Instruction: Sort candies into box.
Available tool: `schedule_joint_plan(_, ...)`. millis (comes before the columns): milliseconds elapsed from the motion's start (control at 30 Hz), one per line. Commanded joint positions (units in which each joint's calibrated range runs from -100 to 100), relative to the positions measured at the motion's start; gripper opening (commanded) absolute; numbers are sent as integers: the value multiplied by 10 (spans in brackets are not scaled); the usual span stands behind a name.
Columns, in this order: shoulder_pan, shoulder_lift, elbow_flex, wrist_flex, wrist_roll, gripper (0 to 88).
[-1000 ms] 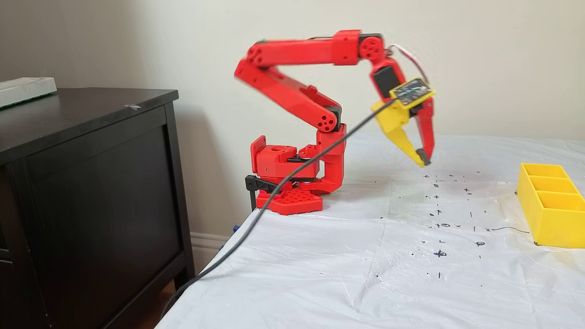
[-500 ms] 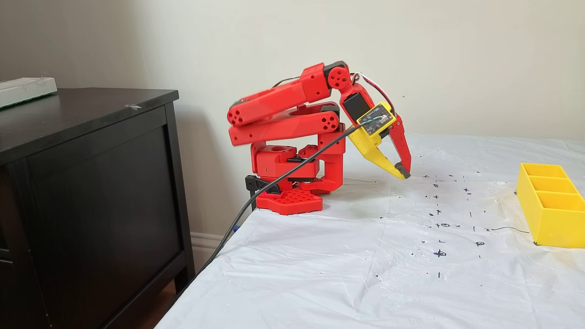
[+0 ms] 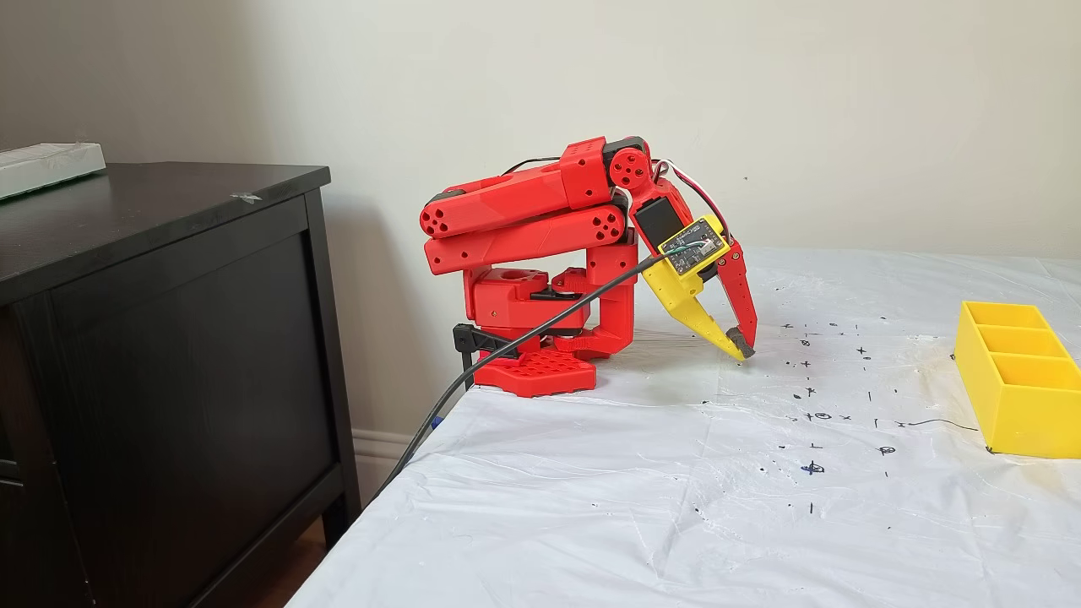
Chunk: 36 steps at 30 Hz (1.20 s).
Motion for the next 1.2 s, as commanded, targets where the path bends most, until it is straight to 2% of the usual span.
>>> schedule_joint_plan(0,-17,-3,-5,10,10,2)
schedule_joint_plan(1167,-26,-3,-4,10,14,2)
